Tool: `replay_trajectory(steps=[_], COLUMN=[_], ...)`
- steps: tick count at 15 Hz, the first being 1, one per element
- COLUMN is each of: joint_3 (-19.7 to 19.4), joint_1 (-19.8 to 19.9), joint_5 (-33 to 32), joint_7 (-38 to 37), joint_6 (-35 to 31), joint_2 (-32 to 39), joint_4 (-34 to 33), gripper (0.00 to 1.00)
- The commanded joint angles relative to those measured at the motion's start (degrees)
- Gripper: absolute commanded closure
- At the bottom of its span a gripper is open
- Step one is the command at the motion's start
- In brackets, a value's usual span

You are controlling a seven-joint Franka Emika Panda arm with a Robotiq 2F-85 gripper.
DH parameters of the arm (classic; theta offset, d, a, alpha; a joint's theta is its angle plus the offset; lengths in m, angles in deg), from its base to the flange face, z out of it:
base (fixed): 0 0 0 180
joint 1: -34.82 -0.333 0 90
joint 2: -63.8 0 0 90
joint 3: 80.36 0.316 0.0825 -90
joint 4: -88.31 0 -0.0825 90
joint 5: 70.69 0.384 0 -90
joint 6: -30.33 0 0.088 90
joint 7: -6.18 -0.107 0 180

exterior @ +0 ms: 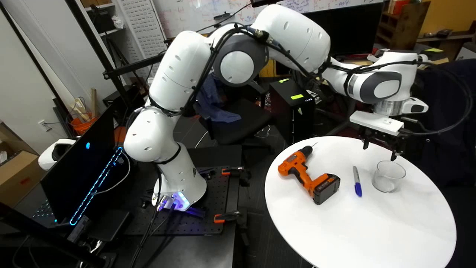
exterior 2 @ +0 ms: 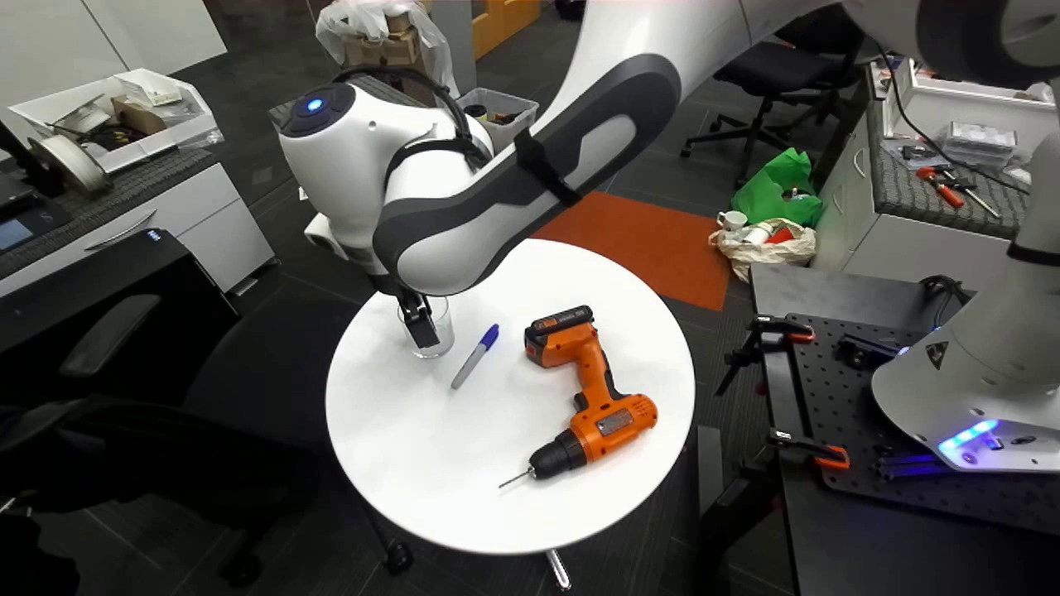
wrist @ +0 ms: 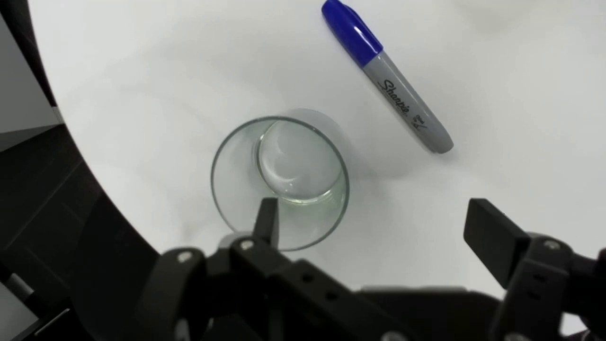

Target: Move the glass container to the left

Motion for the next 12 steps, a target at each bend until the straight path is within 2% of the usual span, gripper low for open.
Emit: replay_trajectory(steps=[1, 5, 8, 9, 12], joint_3=[-2.43, -7.51, -12.11, -9.18, -9.64], joint_1=[-2.05, -5.14, -7.85, -5.58, -5.76], joint_5=[-3.15, -9.64, -15.71, -12.49, -12.91], joint_7=[-8.00, -20.39, -29.46, -24.00, -24.83], joint_6=[-8.51, -19.78, -24.53, -21.64, -22.05], joint_2=[-9.07, -14.07, -16.75, -12.91, -13.13], joint_4=[11.39, 18.32, 21.76, 16.82, 17.33], gripper=[0.00, 0.00, 0.00, 0.00, 0.00])
